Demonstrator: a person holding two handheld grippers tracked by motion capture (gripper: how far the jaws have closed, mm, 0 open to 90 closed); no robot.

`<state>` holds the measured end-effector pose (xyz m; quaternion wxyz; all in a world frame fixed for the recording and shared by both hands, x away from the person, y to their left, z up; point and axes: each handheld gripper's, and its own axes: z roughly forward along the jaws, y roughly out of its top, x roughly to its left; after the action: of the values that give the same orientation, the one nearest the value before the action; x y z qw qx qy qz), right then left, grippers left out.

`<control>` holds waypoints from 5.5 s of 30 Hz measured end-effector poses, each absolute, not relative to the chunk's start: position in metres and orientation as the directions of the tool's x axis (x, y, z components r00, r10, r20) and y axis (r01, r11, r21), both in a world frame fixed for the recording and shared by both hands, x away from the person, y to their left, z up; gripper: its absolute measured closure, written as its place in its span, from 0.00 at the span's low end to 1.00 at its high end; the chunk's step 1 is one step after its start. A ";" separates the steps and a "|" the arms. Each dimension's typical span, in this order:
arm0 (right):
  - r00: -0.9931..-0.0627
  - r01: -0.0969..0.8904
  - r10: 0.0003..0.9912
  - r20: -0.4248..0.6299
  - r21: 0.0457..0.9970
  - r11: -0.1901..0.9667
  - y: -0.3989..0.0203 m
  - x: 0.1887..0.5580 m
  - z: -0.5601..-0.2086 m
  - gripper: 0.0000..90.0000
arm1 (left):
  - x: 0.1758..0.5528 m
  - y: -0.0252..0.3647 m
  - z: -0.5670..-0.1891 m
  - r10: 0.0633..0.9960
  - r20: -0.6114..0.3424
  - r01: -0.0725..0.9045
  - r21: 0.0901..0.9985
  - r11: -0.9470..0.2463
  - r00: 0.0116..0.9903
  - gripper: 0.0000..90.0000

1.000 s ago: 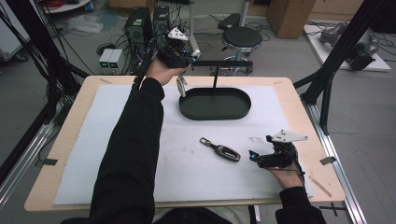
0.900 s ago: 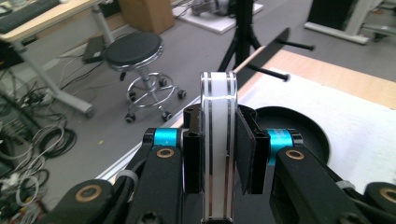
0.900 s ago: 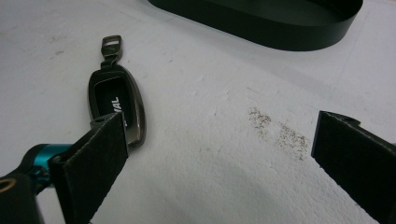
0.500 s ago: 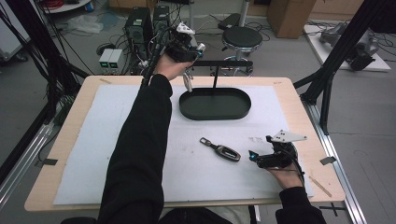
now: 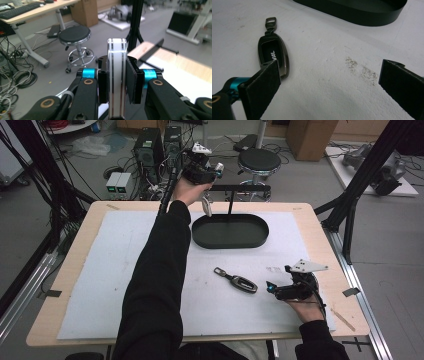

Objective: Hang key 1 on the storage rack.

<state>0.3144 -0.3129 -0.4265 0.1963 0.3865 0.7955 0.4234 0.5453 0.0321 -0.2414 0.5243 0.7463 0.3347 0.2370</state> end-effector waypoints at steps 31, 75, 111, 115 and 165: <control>-0.627 0.455 0.779 0.011 0.817 0.354 -0.314 0.315 -0.429 0.04 | 0.571 0.031 -0.246 0.852 0.010 0.268 0.947 -0.176 0.523 0.82; -0.624 0.462 0.782 0.007 0.810 0.361 -0.315 0.314 -0.430 0.04 | 0.514 0.098 -0.262 0.711 -0.036 0.369 0.872 -0.321 0.703 0.07; -0.630 0.467 0.776 0.012 0.804 0.368 -0.312 0.316 -0.431 0.04 | 0.452 0.141 -0.308 0.707 0.003 0.386 0.836 -0.390 0.708 0.07; -0.633 0.466 0.774 0.012 0.804 0.369 -0.311 0.316 -0.430 0.04 | 0.448 0.149 -0.315 0.713 -0.003 0.407 0.822 -0.398 0.701 0.07; -0.630 0.483 0.776 0.011 0.788 0.381 -0.307 0.316 -0.433 0.04 | 0.352 0.238 -0.379 0.767 -0.006 0.465 0.798 -0.384 0.642 0.07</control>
<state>0.3162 -0.3066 -0.4328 0.1840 0.3887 0.8104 0.3980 0.3519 0.2376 -0.3794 0.4047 0.8107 0.3799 0.1862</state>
